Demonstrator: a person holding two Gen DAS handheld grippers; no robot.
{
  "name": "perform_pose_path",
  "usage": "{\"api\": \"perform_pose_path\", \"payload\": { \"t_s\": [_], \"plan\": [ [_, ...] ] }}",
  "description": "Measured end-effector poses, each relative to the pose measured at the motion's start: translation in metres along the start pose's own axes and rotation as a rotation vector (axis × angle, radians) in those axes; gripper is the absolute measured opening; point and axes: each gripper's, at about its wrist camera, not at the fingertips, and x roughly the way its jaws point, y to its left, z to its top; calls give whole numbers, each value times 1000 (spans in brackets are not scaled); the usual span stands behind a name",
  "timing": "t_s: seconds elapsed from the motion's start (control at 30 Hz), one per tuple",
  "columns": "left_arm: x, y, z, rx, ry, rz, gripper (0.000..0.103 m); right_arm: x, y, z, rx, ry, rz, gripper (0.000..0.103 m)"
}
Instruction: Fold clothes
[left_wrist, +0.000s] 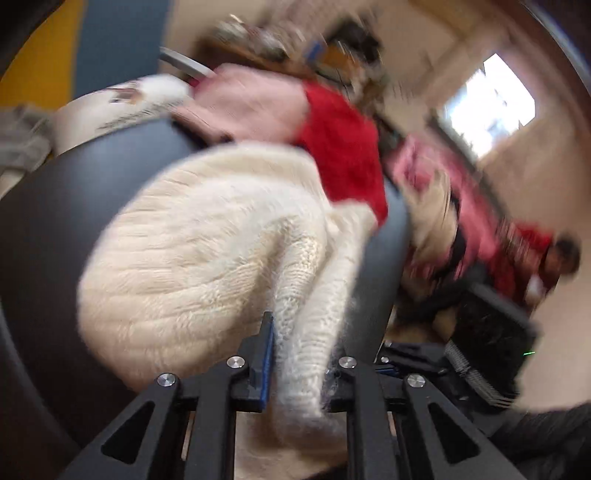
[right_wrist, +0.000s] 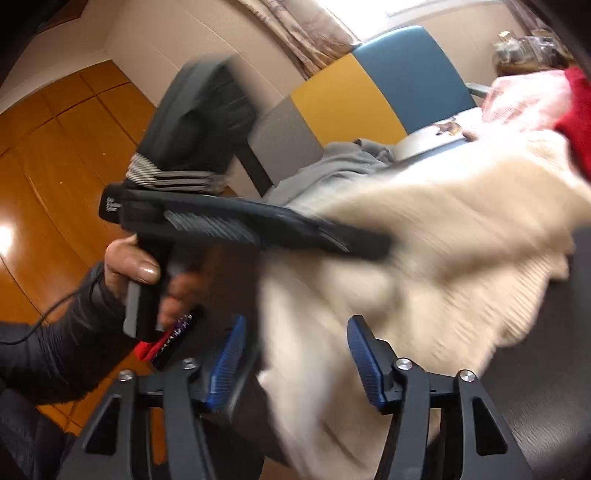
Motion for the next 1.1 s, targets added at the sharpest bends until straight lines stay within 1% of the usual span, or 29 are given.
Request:
{"api": "perform_pose_path", "payload": {
  "t_s": [0.1, 0.13, 0.17, 0.2, 0.3, 0.37, 0.4, 0.43, 0.47, 0.5, 0.53, 0.67, 0.7, 0.77, 0.8, 0.83, 0.87, 0.93, 1.0, 1.07, 1.1],
  "plan": [
    [-57, 43, -24, -180, -216, -103, 15, -13, -17, -2, 45, -18, -54, 64],
    [-74, 55, -36, -227, -277, -124, 15, -16, -22, -2, 59, -26, -79, 64],
    [-86, 64, -47, -258, -321, -135, 15, -18, -25, -1, 64, -30, -110, 65],
    [-95, 71, -60, -287, -355, -144, 15, -18, -26, 2, 62, -30, -146, 65],
    [-111, 83, -98, -347, -413, -165, 15, -18, -31, 9, 56, -32, -253, 65],
    [-121, 91, -124, -387, -452, -179, 15, -7, -27, 11, 31, -16, -278, 65],
    [-125, 94, -136, -404, -468, -185, 15, -2, -22, 12, 9, 3, -264, 65],
    [-127, 93, -147, -407, -471, -189, 15, 0, -17, 13, -19, 29, -233, 65],
    [-128, 93, -157, -411, -475, -190, 15, 9, -13, 14, -49, 91, -175, 65],
    [-130, 96, -167, -421, -481, -185, 15, 22, -12, 14, -81, 186, -92, 65],
    [-132, 98, -175, -429, -487, -182, 15, 34, -7, 14, -102, 239, -40, 65],
    [-144, 111, -193, -442, -523, -183, 15, 69, 18, 16, -149, 296, 45, 65],
    [-147, 114, -197, -443, -530, -182, 15, 73, 24, 19, -154, 280, 59, 65],
    [-152, 116, -204, -436, -530, -170, 15, 70, 27, 37, -132, 189, 87, 65],
    [-154, 118, -207, -434, -528, -165, 15, 69, 29, 48, -127, 151, 94, 67],
    [-155, 120, -210, -433, -526, -160, 15, 72, 32, 59, -138, 122, 89, 72],
    [-156, 122, -211, -436, -528, -157, 15, 79, 35, 72, -165, 103, 72, 73],
    [-158, 127, -215, -439, -533, -152, 15, 88, 50, 87, -204, 84, 49, 73],
    [-164, 130, -217, -436, -554, -147, 15, 98, 65, 104, -237, 71, 38, 73],
    [-171, 132, -219, -433, -581, -142, 15, 115, 101, 114, -252, 61, 79, 75],
    [-174, 137, -221, -449, -593, -138, 15, 127, 110, 130, -253, 62, 111, 77]
  ]
}}
